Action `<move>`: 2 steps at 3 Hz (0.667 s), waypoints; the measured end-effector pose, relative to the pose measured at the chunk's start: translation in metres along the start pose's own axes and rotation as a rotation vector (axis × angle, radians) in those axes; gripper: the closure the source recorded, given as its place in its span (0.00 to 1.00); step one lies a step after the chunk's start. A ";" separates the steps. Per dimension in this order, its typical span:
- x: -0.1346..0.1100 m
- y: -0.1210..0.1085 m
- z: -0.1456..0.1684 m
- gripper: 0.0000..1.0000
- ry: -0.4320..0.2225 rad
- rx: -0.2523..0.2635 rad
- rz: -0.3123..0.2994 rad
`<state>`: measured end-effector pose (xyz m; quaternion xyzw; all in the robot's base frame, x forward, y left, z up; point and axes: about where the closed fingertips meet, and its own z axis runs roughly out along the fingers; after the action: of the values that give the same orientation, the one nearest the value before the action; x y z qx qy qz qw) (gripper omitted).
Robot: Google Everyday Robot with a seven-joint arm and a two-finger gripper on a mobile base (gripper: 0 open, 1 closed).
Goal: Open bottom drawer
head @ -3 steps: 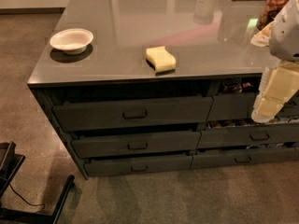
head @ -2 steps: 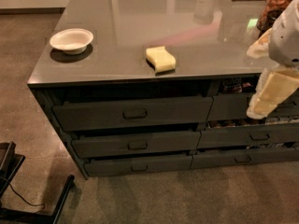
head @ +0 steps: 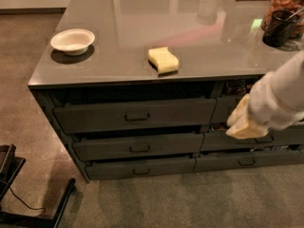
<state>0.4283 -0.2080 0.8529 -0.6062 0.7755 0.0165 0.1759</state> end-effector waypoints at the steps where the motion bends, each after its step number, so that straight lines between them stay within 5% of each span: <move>1: 0.012 0.016 0.090 0.89 -0.056 -0.063 0.047; 2: 0.010 0.006 0.100 1.00 -0.074 -0.025 0.052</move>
Offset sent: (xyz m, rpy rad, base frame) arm 0.0037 0.0132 -0.0818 0.0685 0.0529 -0.0124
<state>0.4458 -0.1916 0.7554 -0.5870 0.7836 0.0532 0.1964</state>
